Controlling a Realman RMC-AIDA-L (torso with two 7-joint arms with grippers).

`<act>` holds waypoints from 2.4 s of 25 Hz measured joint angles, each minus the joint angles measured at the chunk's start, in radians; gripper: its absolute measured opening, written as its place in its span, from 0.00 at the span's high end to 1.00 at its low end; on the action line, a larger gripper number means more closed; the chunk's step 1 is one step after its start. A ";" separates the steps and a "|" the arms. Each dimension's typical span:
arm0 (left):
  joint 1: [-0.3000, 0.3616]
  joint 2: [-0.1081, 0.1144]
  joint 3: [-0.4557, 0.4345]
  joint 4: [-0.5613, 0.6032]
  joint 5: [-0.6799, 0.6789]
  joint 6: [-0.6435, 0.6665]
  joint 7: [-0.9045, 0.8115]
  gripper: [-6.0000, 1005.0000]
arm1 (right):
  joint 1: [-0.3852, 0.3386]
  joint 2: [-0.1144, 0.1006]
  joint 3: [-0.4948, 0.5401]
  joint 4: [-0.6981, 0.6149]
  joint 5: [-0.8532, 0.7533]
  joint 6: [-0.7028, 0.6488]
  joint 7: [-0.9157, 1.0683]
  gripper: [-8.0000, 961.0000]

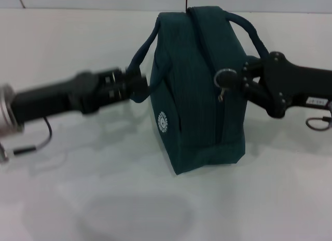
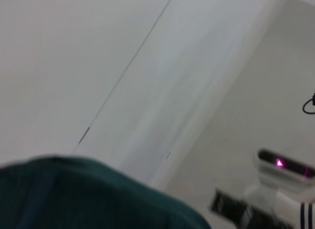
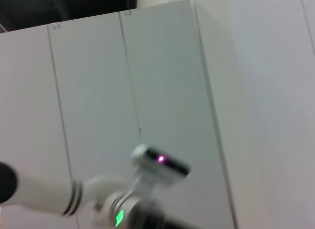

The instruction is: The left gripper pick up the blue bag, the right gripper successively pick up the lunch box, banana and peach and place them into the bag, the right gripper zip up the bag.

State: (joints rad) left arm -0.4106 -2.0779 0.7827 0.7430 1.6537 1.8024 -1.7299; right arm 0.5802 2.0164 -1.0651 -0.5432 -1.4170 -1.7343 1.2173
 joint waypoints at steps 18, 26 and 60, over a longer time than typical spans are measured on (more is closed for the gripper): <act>0.033 -0.021 -0.004 -0.538 -0.115 -0.048 0.719 0.47 | 0.060 0.006 -0.005 0.011 0.037 0.115 -0.003 0.97; 0.031 -0.023 -0.007 -0.579 -0.126 -0.061 0.794 0.47 | 0.112 0.005 -0.011 0.011 0.037 0.117 -0.005 0.97; -0.022 -0.025 0.000 -0.606 -0.175 -0.184 0.854 0.61 | 0.154 0.010 -0.066 0.028 0.075 0.210 -0.029 0.97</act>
State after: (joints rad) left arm -0.4325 -2.1031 0.7831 0.1366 1.4784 1.6185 -0.8757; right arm 0.7339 2.0260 -1.1306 -0.5154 -1.3415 -1.5240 1.1879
